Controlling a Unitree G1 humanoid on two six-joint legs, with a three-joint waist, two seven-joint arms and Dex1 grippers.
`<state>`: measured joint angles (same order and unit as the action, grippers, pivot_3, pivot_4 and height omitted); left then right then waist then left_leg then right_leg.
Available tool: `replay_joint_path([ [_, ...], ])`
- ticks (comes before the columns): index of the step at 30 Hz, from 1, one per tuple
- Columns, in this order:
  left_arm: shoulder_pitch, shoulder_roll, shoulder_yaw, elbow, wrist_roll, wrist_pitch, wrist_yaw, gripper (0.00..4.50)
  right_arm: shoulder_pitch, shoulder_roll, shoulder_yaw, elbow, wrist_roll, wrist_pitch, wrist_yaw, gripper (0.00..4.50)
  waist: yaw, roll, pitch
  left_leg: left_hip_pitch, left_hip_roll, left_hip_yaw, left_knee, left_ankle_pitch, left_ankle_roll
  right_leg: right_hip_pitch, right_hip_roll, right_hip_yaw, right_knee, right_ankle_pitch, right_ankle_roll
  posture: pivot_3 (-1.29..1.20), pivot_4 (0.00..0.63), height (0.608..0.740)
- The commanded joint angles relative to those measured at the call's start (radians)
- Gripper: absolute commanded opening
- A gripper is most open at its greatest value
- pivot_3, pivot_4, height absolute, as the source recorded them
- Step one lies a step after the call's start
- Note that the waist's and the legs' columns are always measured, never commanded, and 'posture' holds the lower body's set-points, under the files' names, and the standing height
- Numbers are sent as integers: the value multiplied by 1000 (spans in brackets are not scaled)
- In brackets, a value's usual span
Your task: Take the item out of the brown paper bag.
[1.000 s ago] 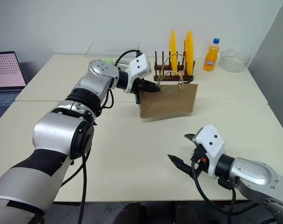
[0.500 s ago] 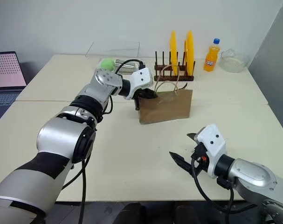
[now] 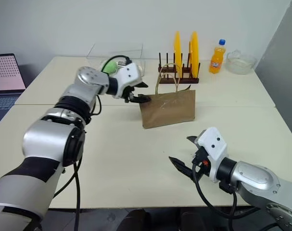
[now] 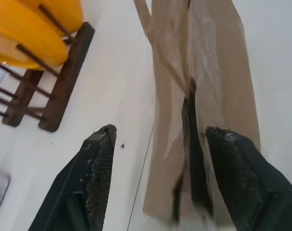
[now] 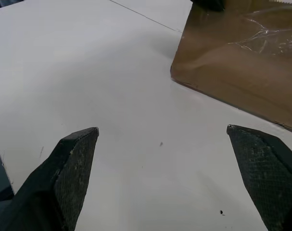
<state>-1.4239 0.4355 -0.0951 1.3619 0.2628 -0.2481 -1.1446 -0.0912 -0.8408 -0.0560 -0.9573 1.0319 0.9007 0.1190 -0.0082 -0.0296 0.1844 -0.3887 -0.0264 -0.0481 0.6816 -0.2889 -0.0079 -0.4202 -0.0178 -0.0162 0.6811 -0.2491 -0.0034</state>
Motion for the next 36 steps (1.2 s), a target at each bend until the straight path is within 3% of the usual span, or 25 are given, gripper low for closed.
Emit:
replay_joint_path([
  [1, 22, 51, 55, -63, -77, 4, -79, 3073, -22, 7, 3, -2, -37, -29, 33, 4500, 1, 0, 0, 0, 0, 0, 0, 0, 0, 0, 0, 0, 0, 0, 0, 0, 150, 740],
  [5, 131, 135, 111, -227, -187, 46, -209, 3073, -50, 3, -7, 56, -99, -54, 90, 4500, -3, 0, 0, 1, 0, 1, 0, 0, 0, 0, 0, 1, 0, 0, 0, 0, 150, 740],
  [8, 371, 189, 170, -672, -320, 281, -229, 3073, -88, -9, -21, 145, -183, -93, 141, 4500, -10, 1, 0, 1, 1, 1, 0, 0, 0, 0, 0, 1, 0, 0, 0, 0, 150, 740],
  [12, 827, 224, 283, -1441, -498, 713, -87, 3073, -193, -31, -6, 316, -314, -166, 234, 4500, -27, 2, -1, 3, 1, 2, 0, 0, -1, 0, 0, 5, 0, 0, 0, 0, 150, 740],
  [14, 984, 211, 334, -1683, -549, 848, 20, 3073, -260, -33, 15, 408, -375, -202, 285, 4500, -22, 1, -1, 4, 1, 1, -1, 0, -1, 1, 0, 6, 0, 0, 0, 0, 150, 740],
  [18, 1218, 104, 433, -2033, -641, 1033, 250, 3106, -464, -18, 109, 690, -555, -320, 392, 3506, -12, 2, -1, 7, 1, 0, -1, 0, -1, 3, 0, 5, 0, 0, -1, 0, 150, 740],
  [23, 1342, 10, 472, -2237, -696, 1130, 452, 3106, -759, 54, 233, 1100, -770, -519, 521, 1731, -10, 2, -1, 20, 1, 2, -2, 0, -1, 16, 0, 5, -2, -2, 3, 0, 150, 740],
  [28, 1436, 15, 462, -2338, -747, 1152, 519, 3106, -1012, 167, 303, 1511, -938, -729, 575, 40, -14, 2, -1, 22, 1, 3, -4, 0, -1, 16, 1, 6, -1, 1, -2, 0, 150, 740],
  [36, 1477, 75, 409, -2328, -802, 1100, 522, 3106, -1292, 337, 371, 2074, -1151, -972, 580, 40, -20, 3, -1, 21, 1, 4, -5, 0, -1, 15, 1, 7, -1, 0, -5, 0, 150, 740],
])
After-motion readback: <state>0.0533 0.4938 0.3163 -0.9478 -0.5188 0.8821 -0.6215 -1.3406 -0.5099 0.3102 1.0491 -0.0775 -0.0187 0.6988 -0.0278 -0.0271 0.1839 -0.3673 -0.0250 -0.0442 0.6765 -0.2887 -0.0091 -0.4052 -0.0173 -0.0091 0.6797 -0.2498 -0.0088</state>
